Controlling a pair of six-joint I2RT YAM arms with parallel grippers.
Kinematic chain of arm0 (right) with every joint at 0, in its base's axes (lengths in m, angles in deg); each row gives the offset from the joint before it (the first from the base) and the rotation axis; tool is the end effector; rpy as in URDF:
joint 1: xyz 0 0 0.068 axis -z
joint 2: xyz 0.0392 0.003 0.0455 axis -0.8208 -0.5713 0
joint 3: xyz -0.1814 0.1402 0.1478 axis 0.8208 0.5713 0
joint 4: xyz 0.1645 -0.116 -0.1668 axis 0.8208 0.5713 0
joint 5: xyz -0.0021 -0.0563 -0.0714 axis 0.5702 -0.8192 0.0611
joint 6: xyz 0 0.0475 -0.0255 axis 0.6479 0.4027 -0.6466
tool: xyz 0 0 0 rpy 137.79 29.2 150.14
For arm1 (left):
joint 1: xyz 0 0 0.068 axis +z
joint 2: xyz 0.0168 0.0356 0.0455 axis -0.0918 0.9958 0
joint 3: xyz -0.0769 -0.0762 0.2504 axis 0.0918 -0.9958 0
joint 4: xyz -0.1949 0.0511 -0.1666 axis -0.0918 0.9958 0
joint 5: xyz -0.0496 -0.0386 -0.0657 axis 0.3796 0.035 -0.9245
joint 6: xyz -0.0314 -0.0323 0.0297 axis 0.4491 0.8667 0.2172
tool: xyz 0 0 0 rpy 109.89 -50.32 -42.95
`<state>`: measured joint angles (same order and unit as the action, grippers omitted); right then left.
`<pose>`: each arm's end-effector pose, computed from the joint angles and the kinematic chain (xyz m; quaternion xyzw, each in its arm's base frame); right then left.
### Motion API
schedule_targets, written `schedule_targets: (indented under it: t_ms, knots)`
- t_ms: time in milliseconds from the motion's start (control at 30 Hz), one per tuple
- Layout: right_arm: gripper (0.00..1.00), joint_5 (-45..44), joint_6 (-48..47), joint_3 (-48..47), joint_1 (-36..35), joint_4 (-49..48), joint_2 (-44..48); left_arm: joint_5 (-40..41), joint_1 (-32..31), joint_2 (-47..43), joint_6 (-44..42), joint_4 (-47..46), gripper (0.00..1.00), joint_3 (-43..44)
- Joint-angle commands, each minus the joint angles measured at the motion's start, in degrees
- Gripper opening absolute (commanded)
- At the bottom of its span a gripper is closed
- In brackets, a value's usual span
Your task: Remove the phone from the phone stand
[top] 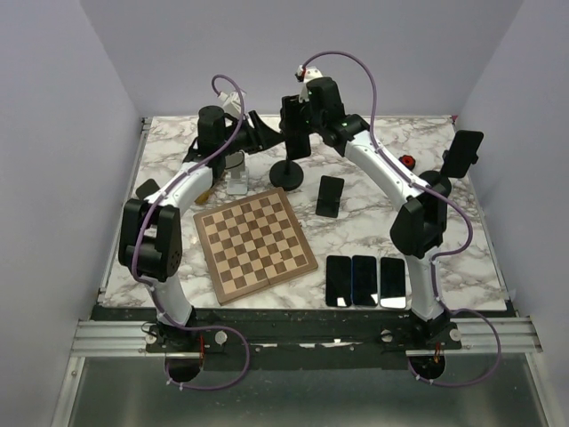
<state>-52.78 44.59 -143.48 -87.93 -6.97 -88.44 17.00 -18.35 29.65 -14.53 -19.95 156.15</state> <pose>0.4271 0.2725 0.3503 -0.1555 0.8263 0.1731 0.5129 0.4020 -0.1161 0.2997 0.0184 0.7586 -0.5025 0.4143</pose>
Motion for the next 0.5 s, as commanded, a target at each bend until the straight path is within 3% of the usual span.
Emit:
schedule_targets:
  t_ms: [0, 233, 467]
  knots:
    - [0.01, 5.7, 3.5, -2.4, -0.5, 1.1, 1.1, -2.3, 0.4, 3.3, 1.1, -4.4, 0.57, 3.8]
    - [0.01, 6.0, 3.3, -3.3, -0.5, 1.5, 0.4, -3.5, 0.4, 6.7, 0.6, -4.1, 0.49, 6.7]
    - [0.01, 8.1, 3.0, -3.2, -0.5, 1.7, -0.1, -5.4, 0.4, 9.1, -0.4, -3.3, 0.5, 10.1]
